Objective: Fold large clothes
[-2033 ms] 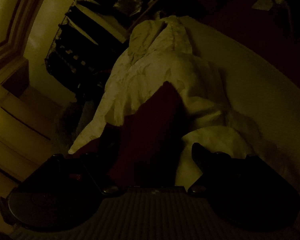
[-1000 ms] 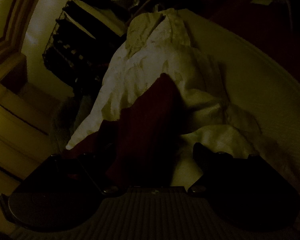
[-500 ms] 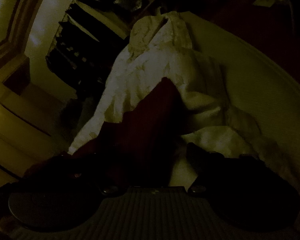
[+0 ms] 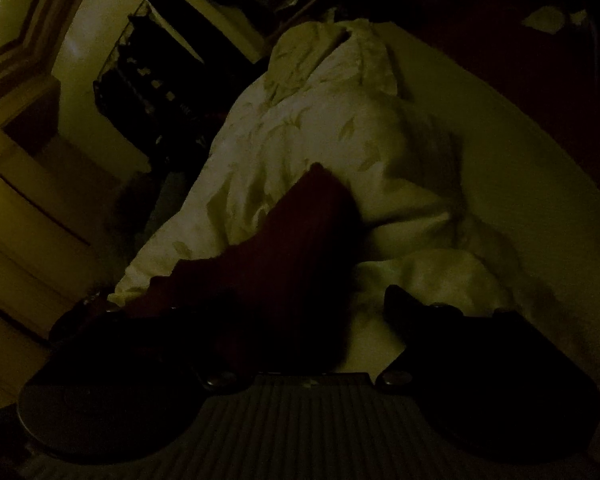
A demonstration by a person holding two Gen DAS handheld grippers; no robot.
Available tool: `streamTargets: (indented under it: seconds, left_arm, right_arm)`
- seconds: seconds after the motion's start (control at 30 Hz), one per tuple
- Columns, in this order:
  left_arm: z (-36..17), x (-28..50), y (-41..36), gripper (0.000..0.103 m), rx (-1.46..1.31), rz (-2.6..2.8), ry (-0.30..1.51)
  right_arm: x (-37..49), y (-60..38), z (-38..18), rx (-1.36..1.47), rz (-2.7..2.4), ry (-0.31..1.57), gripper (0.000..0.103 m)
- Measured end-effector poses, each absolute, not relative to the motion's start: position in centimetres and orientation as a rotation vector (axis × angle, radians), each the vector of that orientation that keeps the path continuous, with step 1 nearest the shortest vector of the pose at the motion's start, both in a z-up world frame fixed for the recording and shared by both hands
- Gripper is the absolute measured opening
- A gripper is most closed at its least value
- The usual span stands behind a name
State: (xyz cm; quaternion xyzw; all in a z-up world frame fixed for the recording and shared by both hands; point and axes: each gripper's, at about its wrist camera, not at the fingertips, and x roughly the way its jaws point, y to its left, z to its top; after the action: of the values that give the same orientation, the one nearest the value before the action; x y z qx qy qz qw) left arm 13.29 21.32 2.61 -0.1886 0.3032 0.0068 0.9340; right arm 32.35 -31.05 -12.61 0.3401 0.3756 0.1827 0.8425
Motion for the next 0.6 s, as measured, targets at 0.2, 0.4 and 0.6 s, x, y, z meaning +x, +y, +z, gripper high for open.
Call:
streamTargets:
  seconds: [0.2,0.4,0.6]
  left_arm:
    - [6.2,13.0,18.5,0.103,-0.233,0.07,0.512]
    - [4.4,14.7,15.2,0.103,-0.124,0.029,0.589]
    - [-1.1,16.8,13.7,0.103,0.033,0.07,0.678]
  right_arm:
    - [31.6,-29.7,-11.0,0.577,0.43,0.741,0.014]
    - [30.4,-30.7,-11.1,0.565,0.417,0.805,0.013]
    - [30.5,-30.4,-11.7,0.555,0.399,0.858,0.023]
